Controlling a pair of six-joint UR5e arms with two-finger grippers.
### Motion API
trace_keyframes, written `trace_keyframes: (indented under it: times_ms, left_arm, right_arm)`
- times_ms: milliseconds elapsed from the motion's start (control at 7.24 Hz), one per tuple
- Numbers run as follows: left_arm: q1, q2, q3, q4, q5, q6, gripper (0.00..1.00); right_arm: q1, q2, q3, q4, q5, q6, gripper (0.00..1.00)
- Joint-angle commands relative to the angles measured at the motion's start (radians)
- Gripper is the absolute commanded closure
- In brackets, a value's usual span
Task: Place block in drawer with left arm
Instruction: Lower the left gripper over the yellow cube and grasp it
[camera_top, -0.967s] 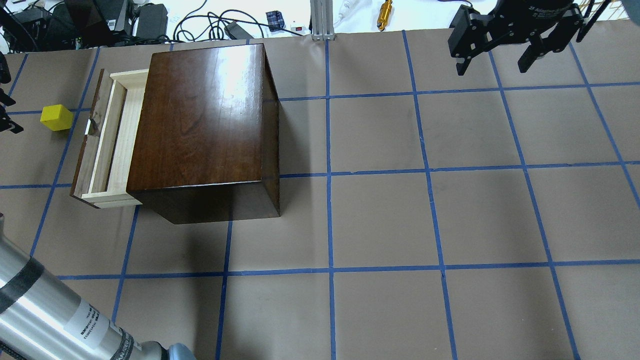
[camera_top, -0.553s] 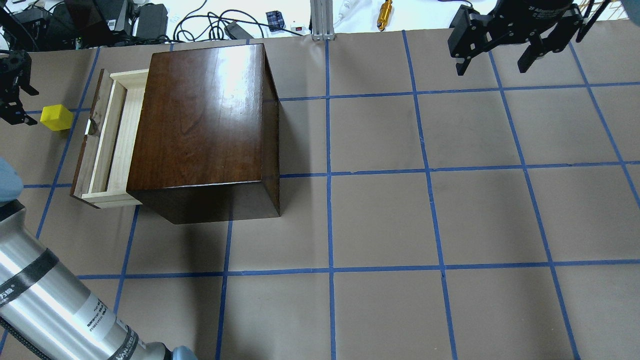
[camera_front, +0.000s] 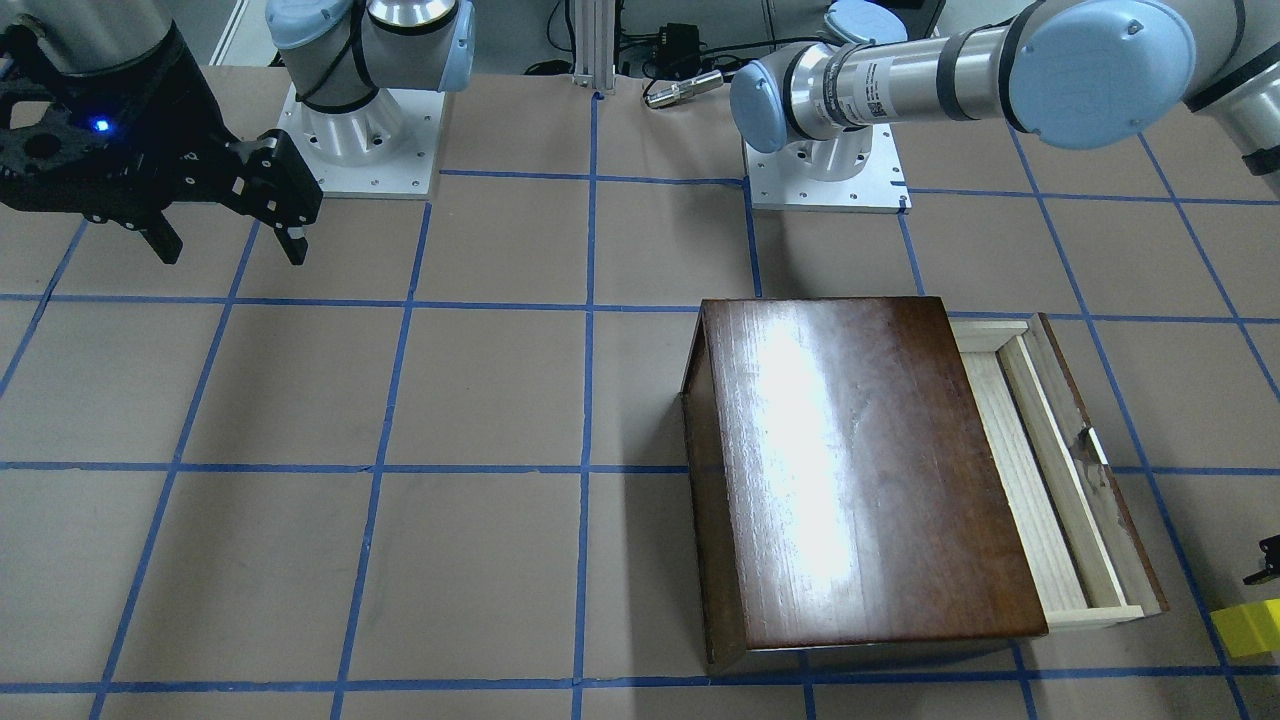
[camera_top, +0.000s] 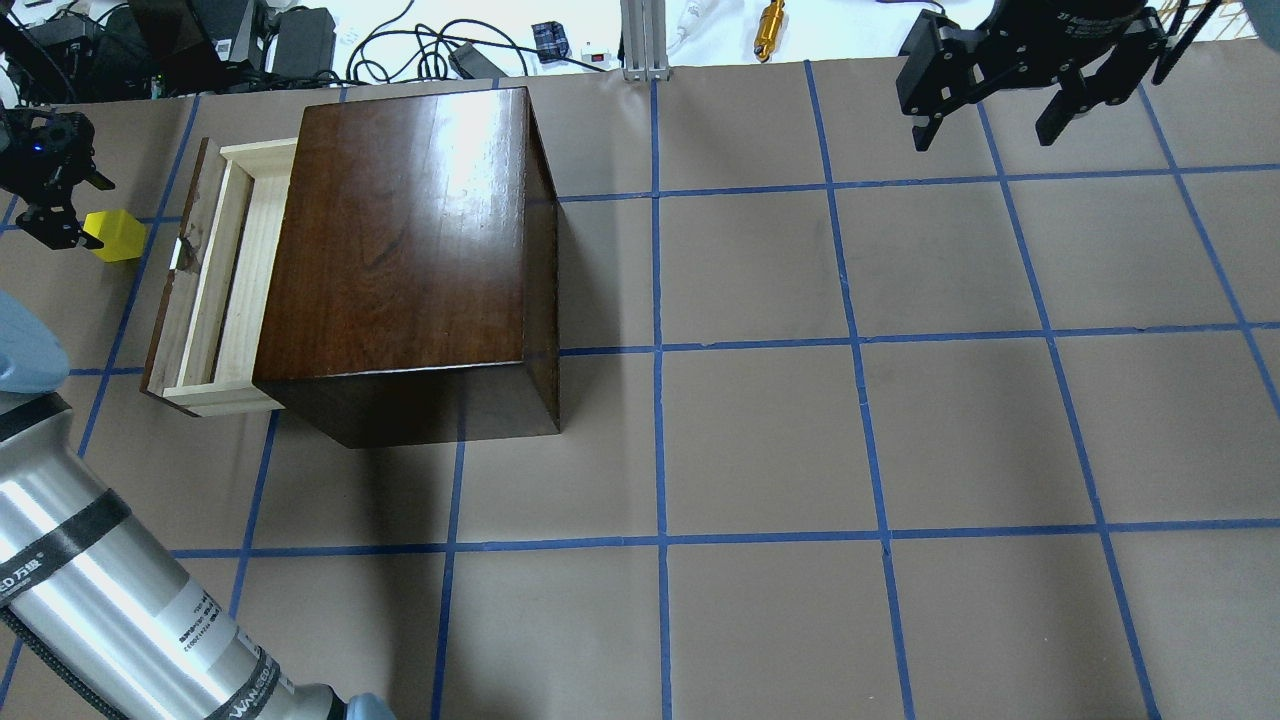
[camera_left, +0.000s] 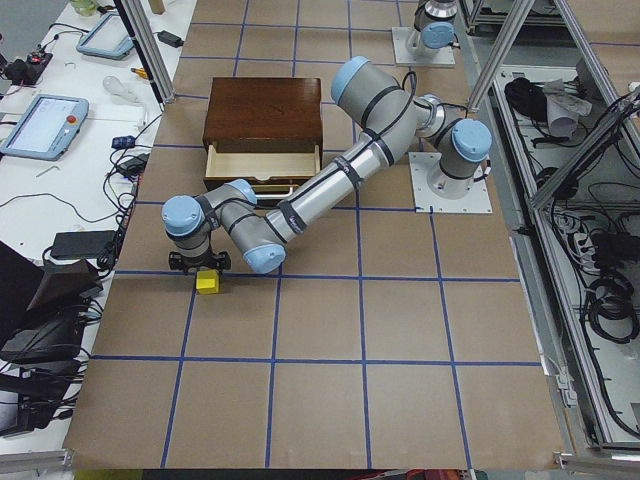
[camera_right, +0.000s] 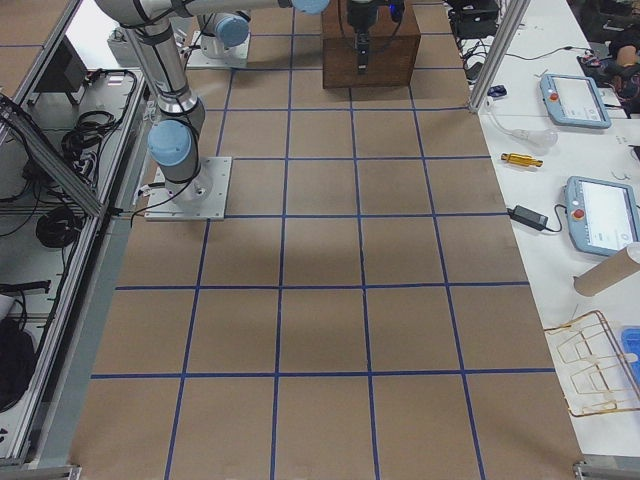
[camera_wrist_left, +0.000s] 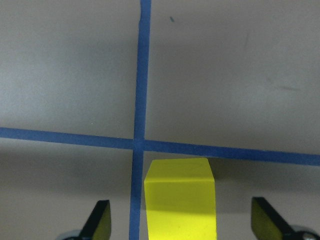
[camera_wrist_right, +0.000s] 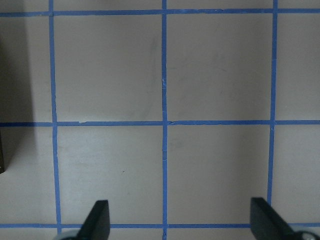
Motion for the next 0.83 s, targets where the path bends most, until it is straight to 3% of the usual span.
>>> trace_keyframes:
  times_ms: [0, 414, 691]
  left_arm:
    - [0.001, -0.026, 0.023, 0.0, 0.005, -0.013, 0.02]
    - [0.002, -0.052, 0.029, 0.0, 0.007, -0.022, 0.04]
    - [0.002, -0.053, 0.029, -0.001, 0.01, -0.022, 0.14]
  right_arm:
    - [0.0, 0.0, 0.0, 0.0, 0.0, 0.0, 0.0]
    - [0.0, 0.0, 0.0, 0.0, 0.0, 0.0, 0.0]
    - [0.0, 0.0, 0.0, 0.0, 0.002, 0.0, 0.0]
